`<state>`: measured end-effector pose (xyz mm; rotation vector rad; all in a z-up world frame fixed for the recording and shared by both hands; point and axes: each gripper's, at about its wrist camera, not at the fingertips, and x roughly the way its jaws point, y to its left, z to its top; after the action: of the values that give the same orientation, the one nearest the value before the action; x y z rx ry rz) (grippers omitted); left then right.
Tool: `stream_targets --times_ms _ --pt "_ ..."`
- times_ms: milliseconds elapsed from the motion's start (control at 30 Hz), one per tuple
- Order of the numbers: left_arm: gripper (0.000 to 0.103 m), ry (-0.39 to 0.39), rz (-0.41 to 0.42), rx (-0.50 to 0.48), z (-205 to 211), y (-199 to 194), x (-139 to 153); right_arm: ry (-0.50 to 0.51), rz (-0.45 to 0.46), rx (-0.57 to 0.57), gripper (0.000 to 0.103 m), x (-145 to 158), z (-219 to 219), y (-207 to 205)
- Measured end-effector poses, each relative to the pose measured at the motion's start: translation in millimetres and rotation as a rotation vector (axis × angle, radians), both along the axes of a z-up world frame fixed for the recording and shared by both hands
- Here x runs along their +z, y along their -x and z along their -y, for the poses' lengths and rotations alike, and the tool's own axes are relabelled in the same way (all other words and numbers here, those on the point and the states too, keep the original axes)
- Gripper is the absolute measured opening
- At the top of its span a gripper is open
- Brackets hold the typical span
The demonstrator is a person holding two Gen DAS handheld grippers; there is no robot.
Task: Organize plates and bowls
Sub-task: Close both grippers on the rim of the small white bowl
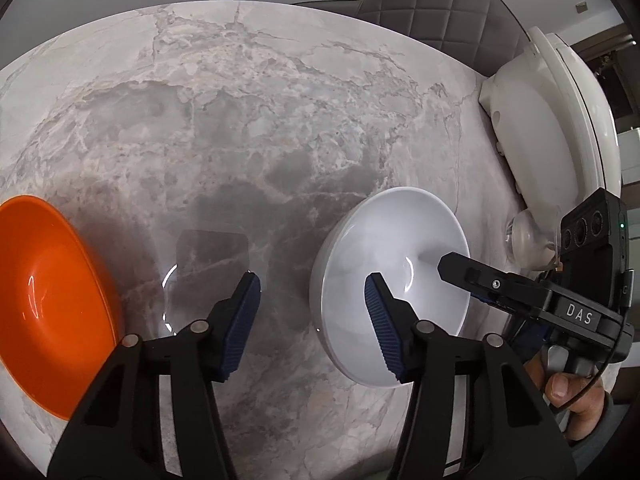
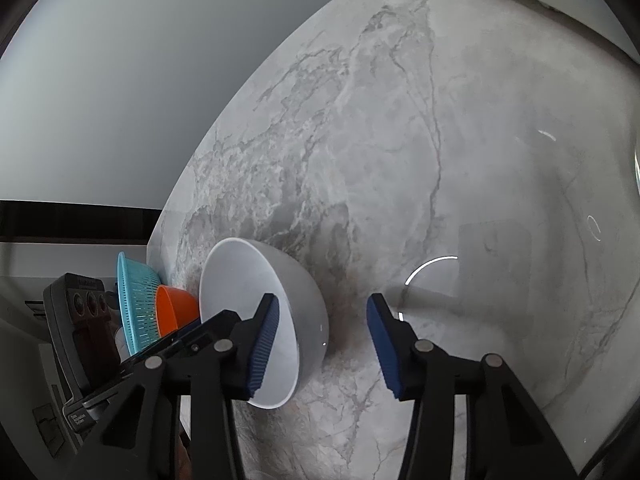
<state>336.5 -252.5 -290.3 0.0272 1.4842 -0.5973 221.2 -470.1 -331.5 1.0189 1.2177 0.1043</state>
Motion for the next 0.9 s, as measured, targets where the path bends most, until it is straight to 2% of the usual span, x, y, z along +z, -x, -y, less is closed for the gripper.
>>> stream_targets --times_ms 67,167,300,333,467,533,700,900 --pt "0.041 0.007 -0.008 -0.002 0.6 -0.1 -1.9 -0.008 0.001 0.001 0.048 -1.4 0.4 0.1" --pt "0.032 0.013 -0.020 -0.005 2.5 -0.9 -5.6 -0.013 0.002 0.009 0.045 -3.1 0.4 -1.3" --pt "0.031 0.025 -0.026 0.002 5.5 -1.6 -10.3 -0.027 -0.001 0.012 0.041 -6.0 1.1 -2.2" --pt "0.027 0.031 -0.030 0.004 4.9 -2.2 -11.2 -0.026 -0.003 0.016 0.038 -6.7 0.9 -2.5" --pt "0.026 0.038 -0.049 0.003 6.3 -3.1 -16.0 -0.030 0.002 0.023 0.029 -8.1 -2.2 -5.9" --pt "0.019 0.034 -0.049 0.005 6.8 -2.8 -17.3 -0.034 0.008 0.027 0.020 -7.6 -3.3 -6.9" --pt "0.015 0.046 -0.060 0.005 9.5 -3.9 -19.8 -0.029 0.013 0.029 0.019 -6.1 -3.9 -7.9" --pt "0.014 0.049 -0.066 0.002 15.0 -1.6 -21.8 -0.034 0.014 0.029 0.019 -6.3 -4.8 -7.8"
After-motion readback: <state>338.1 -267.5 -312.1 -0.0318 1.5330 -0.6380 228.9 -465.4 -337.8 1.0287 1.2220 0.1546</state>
